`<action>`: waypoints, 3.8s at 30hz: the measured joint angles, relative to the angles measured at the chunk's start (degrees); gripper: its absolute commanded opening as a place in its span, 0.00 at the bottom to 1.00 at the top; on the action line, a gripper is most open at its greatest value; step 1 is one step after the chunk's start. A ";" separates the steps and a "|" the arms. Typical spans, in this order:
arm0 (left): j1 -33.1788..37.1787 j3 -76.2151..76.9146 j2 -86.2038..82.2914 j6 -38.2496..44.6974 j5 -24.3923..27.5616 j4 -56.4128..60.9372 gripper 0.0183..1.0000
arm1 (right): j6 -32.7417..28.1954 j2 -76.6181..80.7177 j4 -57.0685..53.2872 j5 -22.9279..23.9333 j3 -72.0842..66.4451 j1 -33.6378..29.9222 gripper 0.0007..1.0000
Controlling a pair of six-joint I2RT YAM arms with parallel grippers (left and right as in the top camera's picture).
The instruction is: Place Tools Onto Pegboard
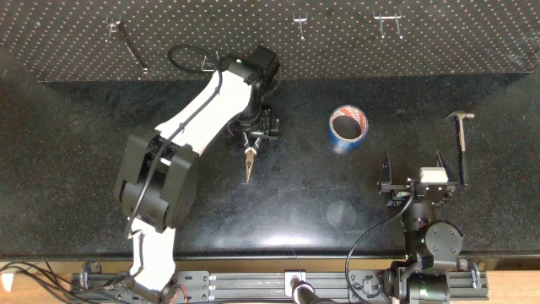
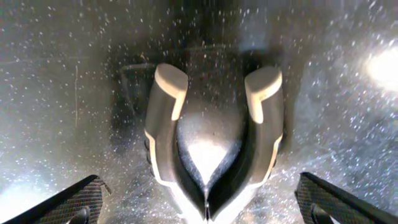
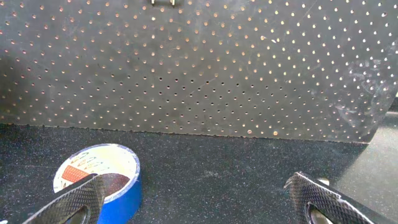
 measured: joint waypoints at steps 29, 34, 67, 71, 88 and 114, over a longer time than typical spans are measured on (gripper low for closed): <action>-0.02 0.07 1.88 -1.70 0.17 2.03 0.75 | 0.00 0.00 0.00 0.00 0.00 0.00 0.98; -0.02 0.07 1.88 -1.90 0.20 2.08 0.71 | 0.00 0.00 0.00 0.02 0.00 0.00 0.97; 0.00 0.17 1.88 -2.32 0.17 2.45 0.01 | 0.00 0.00 0.00 0.00 0.00 0.00 0.98; -0.02 0.17 1.81 -2.32 0.17 2.45 0.01 | 0.00 0.00 0.00 0.00 0.00 0.00 0.98; -0.02 0.17 -9.29 -2.32 -0.07 3.32 0.01 | 0.00 0.00 0.00 0.02 0.00 0.00 0.98; -0.90 -17.46 -39.08 13.51 -36.70 49.64 0.01 | 0.00 0.00 0.00 0.00 0.00 0.00 0.98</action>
